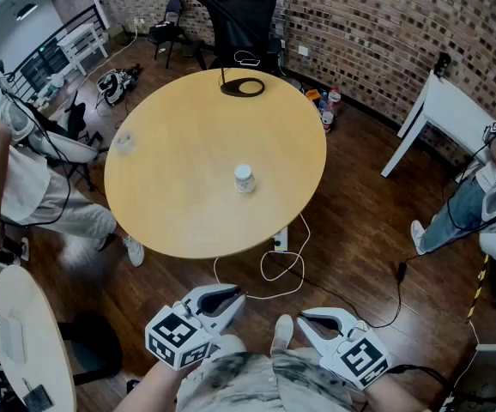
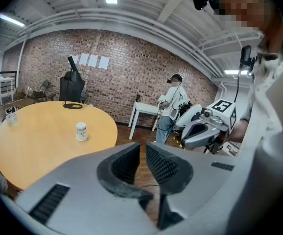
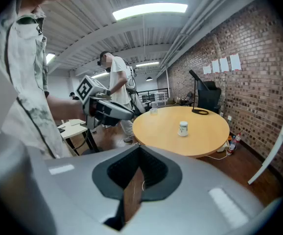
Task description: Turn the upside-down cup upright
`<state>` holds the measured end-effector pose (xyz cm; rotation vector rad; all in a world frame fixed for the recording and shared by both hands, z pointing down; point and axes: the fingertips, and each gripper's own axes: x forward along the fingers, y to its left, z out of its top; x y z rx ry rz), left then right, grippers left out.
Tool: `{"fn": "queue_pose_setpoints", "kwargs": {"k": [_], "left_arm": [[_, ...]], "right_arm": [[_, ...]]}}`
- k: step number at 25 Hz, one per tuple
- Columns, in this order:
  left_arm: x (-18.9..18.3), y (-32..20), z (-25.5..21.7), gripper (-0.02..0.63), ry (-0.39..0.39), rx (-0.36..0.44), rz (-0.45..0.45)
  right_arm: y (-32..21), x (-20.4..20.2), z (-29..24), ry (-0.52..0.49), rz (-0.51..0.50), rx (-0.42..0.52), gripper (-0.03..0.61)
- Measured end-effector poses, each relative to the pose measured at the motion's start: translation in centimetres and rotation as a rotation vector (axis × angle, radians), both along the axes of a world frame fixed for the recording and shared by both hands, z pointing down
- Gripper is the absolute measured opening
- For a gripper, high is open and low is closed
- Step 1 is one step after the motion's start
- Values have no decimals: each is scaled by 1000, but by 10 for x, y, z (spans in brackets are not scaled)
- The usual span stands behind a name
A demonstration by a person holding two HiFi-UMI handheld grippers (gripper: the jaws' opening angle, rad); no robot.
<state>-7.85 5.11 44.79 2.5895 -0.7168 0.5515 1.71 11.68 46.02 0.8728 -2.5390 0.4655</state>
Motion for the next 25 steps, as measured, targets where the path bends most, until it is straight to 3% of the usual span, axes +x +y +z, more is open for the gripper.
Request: {"fn": "queue_pose_setpoints", "kwargs": {"k": [2,6,11,18,25], "left_arm": [[5,-28,11,85,-13,-12,-11],[9,-92,36,126,-67,-19,-23],[-1,-187,67,210,-161,-15,-3],[17,-291,98,246,-291,20,137],[28,-335,165,284,-448,-56,261]], "right_arm": [[-10,4,8,3,-1,-31,3],[-36,9,19,6,6,-46,3],[-85,12,24,35,111,-54,3],[-154,2,9,77,246,-64,3],[-189,-5,22,166,244,-128,3]]}}
